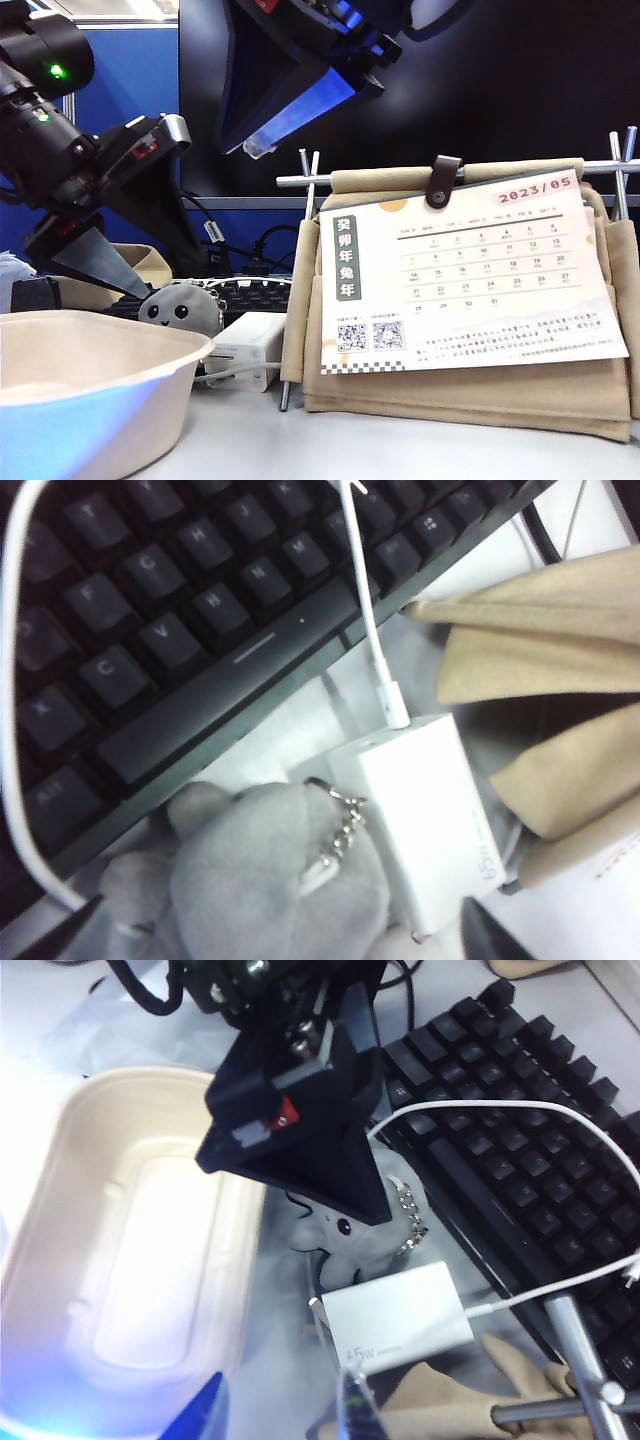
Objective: Identity fluffy octopus among items on the table, put them into the paper lunch box.
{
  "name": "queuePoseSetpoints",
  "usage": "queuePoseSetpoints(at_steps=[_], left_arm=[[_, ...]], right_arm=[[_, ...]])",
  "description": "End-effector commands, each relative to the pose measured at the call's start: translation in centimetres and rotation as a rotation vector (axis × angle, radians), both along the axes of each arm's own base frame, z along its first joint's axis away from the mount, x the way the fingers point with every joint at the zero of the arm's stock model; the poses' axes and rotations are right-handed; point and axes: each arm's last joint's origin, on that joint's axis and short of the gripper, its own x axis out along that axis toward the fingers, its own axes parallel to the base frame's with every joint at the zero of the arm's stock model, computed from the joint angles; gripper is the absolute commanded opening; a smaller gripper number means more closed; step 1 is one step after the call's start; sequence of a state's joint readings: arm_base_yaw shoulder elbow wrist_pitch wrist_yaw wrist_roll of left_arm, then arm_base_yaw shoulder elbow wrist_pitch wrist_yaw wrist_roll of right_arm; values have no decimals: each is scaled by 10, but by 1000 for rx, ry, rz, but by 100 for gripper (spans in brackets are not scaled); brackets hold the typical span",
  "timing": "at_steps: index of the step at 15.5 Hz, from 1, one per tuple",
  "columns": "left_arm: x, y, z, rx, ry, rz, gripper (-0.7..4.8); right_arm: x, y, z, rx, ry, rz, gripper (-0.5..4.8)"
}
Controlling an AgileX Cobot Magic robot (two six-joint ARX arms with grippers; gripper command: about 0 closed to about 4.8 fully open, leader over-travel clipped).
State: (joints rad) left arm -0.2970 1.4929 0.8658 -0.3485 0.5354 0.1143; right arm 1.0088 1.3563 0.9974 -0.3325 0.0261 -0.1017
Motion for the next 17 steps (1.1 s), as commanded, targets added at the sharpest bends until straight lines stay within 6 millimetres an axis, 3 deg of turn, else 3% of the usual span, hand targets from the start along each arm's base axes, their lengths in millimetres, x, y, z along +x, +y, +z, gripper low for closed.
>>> queuePoseSetpoints(at_steps=[1, 9, 15, 17], left_arm=[[2, -1, -2, -15, 14, 14, 479], [5, -14, -10, -33, 10, -35, 465], [4, -26, -21, 56, 8, -27, 453], [4, -25, -22, 75, 3, -14, 376]], right_arm=[[0, 1, 4, 29, -11, 0, 148], [1, 2, 5, 47, -5, -11, 148], [1, 2, 5, 52, -3, -10, 148], [1, 2, 5, 52, -3, -10, 148]])
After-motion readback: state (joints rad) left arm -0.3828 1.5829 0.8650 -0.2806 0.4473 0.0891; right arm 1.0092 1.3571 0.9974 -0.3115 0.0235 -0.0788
